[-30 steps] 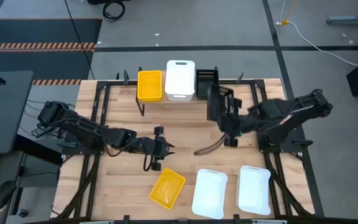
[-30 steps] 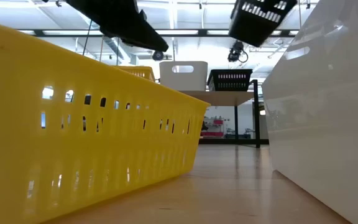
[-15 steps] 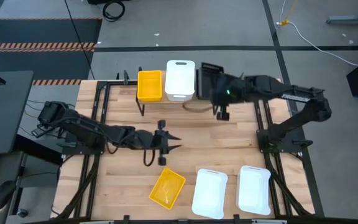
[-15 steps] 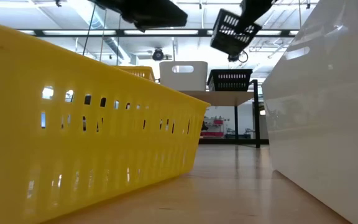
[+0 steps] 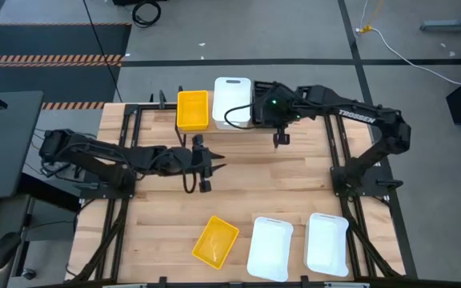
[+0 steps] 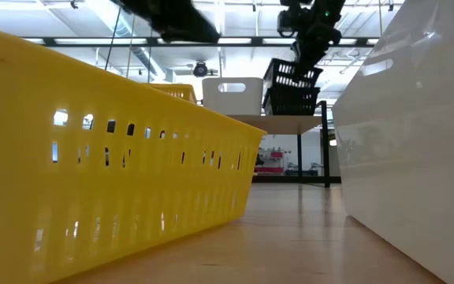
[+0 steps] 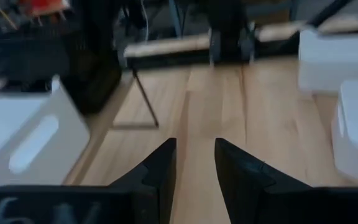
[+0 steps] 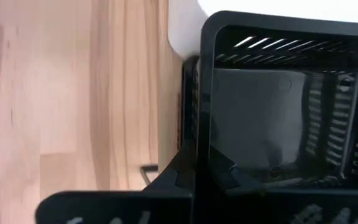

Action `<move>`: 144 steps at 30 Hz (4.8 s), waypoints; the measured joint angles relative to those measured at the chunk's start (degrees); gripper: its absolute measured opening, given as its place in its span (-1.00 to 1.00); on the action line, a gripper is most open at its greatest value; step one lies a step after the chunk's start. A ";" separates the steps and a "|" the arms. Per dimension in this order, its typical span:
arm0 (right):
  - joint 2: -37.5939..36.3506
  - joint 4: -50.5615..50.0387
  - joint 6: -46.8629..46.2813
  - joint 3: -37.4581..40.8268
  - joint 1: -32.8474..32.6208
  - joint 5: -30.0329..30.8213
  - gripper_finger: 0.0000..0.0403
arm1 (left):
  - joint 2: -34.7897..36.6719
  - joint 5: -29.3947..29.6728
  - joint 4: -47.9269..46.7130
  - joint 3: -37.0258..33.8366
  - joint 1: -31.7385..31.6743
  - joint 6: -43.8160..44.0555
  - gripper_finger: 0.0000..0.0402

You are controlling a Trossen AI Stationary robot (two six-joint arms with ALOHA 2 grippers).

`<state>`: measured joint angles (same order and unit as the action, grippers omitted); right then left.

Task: Stack baskets on shelf by color
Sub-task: Stack the black basket on the black basket on the shelf, then stack the left white bin on the white bin on the shelf

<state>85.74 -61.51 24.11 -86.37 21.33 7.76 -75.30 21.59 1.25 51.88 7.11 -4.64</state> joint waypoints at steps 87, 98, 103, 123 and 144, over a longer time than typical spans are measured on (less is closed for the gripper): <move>11.20 18.15 -66.11 22.33 -55.39 -2.94 -0.42 | 2.07 4.10 -4.14 -0.11 1.31 -2.04 -0.42; 13.25 17.10 -63.62 21.64 -55.00 1.93 -0.42 | 2.07 4.08 -4.08 -0.11 1.42 -1.99 -0.42; 13.37 12.73 -60.15 21.62 -51.35 12.02 -0.42 | 2.07 4.06 -4.06 -0.11 1.42 -1.61 -0.42; 9.02 10.55 -47.95 19.62 -36.45 11.50 -0.42 | 2.07 4.07 -4.37 -0.11 1.42 -1.88 -0.42; 10.77 6.23 -49.76 15.21 -54.87 5.95 -0.23 | 2.07 4.04 -4.54 -0.07 2.21 -0.57 -0.42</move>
<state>96.51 -55.28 -25.65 -71.16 -33.53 13.71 -73.23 25.63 -3.29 51.81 9.32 -5.21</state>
